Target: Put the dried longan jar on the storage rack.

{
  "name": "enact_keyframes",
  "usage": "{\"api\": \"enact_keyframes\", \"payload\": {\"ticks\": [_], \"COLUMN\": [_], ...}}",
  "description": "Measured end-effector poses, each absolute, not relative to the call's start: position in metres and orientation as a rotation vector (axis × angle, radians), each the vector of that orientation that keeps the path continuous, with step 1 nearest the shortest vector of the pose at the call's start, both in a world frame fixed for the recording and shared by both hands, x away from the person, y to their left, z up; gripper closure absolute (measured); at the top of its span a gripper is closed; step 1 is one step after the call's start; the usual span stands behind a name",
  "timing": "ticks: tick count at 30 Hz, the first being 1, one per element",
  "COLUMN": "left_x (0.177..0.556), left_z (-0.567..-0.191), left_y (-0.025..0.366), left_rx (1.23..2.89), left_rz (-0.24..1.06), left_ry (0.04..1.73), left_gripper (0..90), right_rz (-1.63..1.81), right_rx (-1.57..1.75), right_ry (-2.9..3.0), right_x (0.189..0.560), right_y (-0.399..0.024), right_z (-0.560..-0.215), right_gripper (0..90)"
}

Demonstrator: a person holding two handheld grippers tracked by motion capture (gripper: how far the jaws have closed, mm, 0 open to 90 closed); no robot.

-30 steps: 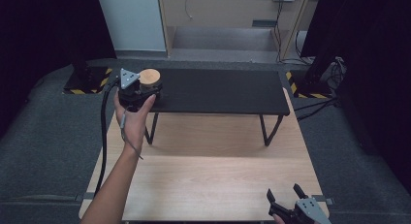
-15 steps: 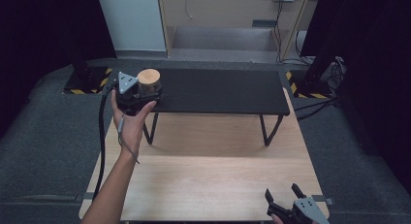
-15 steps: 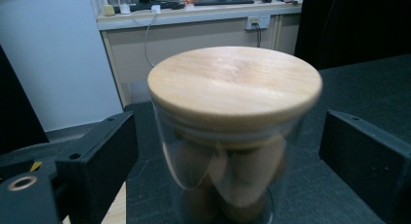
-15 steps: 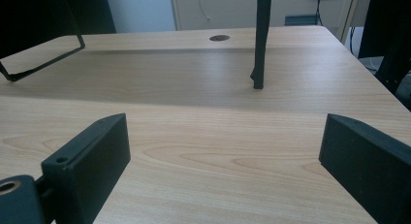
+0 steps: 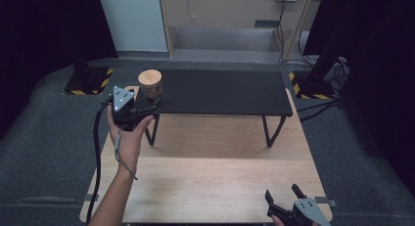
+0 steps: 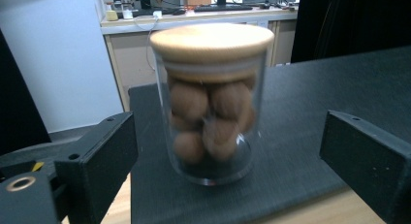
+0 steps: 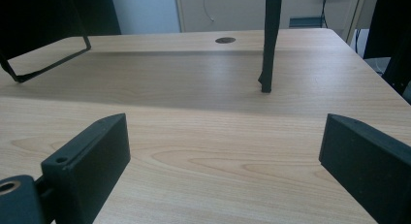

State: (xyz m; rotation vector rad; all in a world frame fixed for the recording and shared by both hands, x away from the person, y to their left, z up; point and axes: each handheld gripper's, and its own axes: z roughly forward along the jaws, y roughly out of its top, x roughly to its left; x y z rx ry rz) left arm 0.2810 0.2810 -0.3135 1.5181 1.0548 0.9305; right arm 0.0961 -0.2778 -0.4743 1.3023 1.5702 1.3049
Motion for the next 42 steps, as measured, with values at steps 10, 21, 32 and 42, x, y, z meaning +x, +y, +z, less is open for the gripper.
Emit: {"api": "enact_keyframes", "payload": {"ticks": [10, 21, 32, 42], "left_x": [0.246, 0.199, 0.165, 0.159], "left_z": [-0.342, -0.385, -0.422, -0.432], "left_y": [0.289, 0.291, 0.295, 0.298], "left_rx": [1.506, 1.504, 1.538, 1.543], "left_rz": [0.889, 0.892, 0.861, 0.859], "left_ry": [1.091, 1.131, 1.164, 1.178], "left_gripper": [5.3, 5.2, 5.2, 5.1], "right_rz": [1.318, 1.325, 1.33, 1.33], "right_rx": [1.288, 1.287, 1.278, 1.278], "right_ry": [1.58, 1.584, 1.59, 1.587], "right_x": [0.099, 0.099, 0.099, 0.097], "right_y": [-0.275, -0.274, -0.272, -0.272], "right_z": [-0.475, -0.477, -0.476, -0.475], "right_gripper": [4.4, 4.3, 4.4, 4.4]}}
